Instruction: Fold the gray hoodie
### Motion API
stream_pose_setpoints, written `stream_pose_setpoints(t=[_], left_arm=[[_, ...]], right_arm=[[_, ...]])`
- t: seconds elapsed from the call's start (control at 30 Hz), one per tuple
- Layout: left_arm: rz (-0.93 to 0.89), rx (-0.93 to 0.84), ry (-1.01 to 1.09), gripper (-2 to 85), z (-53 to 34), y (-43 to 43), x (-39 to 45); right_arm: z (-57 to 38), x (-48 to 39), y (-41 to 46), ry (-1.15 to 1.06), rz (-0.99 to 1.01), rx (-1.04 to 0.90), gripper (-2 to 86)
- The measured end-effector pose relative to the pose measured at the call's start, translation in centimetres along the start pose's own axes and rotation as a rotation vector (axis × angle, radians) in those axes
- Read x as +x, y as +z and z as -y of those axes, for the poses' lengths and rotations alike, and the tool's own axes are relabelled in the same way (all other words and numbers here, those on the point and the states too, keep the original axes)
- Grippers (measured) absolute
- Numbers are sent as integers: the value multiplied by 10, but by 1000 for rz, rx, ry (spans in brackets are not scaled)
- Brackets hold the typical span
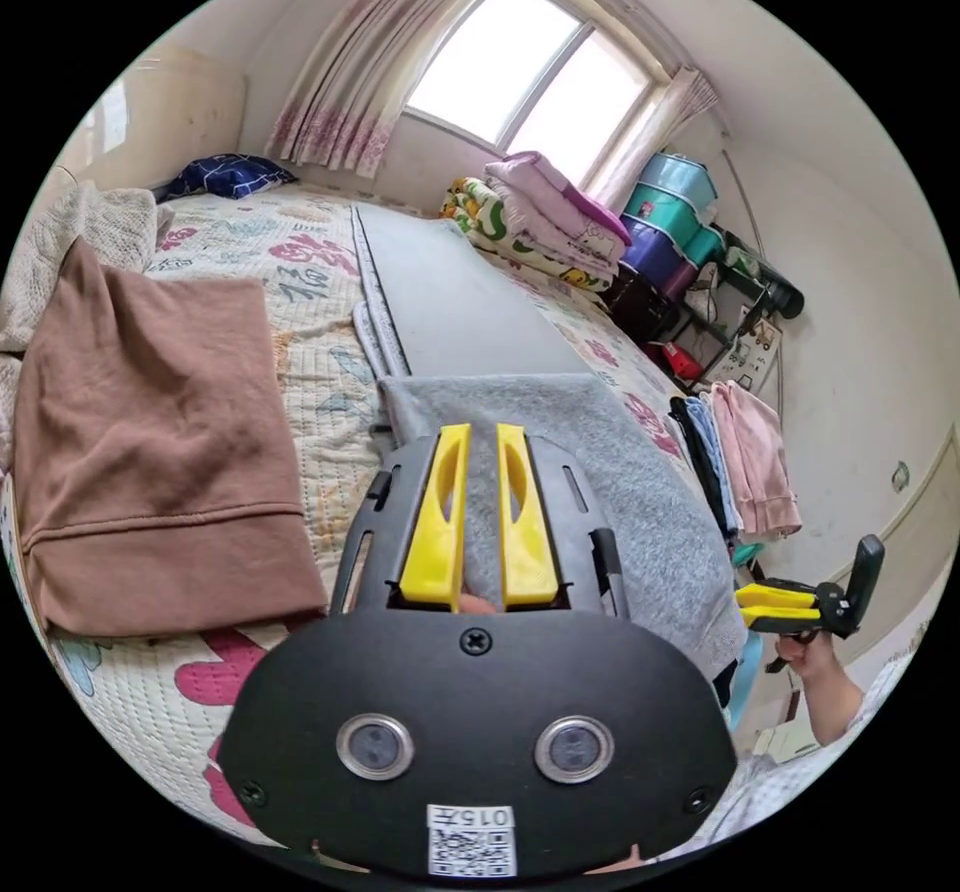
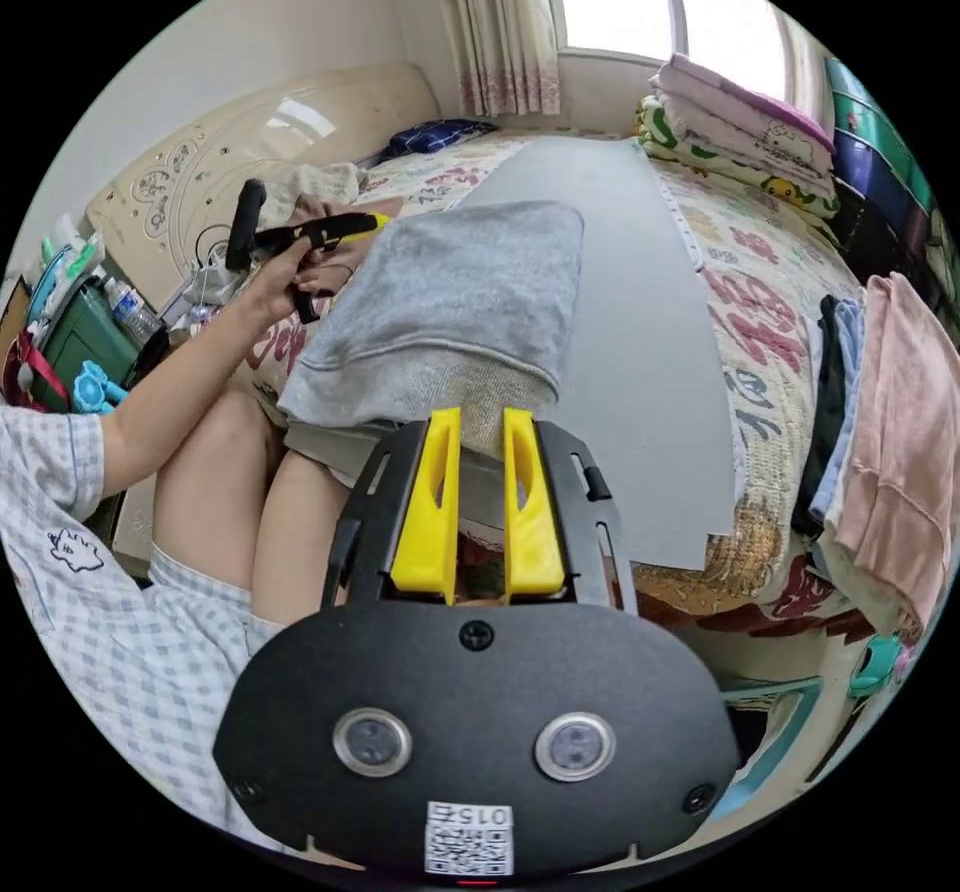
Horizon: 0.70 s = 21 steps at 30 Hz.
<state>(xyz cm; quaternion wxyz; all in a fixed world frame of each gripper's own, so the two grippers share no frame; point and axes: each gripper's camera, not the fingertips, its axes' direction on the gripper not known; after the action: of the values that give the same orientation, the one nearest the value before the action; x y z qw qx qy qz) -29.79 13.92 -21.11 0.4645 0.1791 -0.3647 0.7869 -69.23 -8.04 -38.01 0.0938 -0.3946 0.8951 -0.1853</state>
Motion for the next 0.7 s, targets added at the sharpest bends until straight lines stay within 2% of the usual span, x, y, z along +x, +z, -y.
stream_pose_setpoints(t=[0.1, 0.2, 0.33, 0.4, 0.57, 0.7], left_arm=[[66, -96, -56, 46, -9, 16, -30], [-60, -22, -147, 79, -20, -2, -71], [-247, 79, -375, 122, -43, -19, -155], [-321, 66, -431, 128, -49, -11, -182], [-381, 0, -519, 161, -61, 23, -227], [-437, 44, -566, 178, -67, 40, -258]], right_arm=[[21, -3, -9, 47, -5, -11, 60], [57, 3, -54, 39, 42, -11, 58], [130, 75, -133, 87, 367, 194, 71], [177, 110, -144, 172, 327, 223, 92], [311, 160, -122, 303, 385, 123, 134], [397, 168, -102, 371, 480, 55, 137]])
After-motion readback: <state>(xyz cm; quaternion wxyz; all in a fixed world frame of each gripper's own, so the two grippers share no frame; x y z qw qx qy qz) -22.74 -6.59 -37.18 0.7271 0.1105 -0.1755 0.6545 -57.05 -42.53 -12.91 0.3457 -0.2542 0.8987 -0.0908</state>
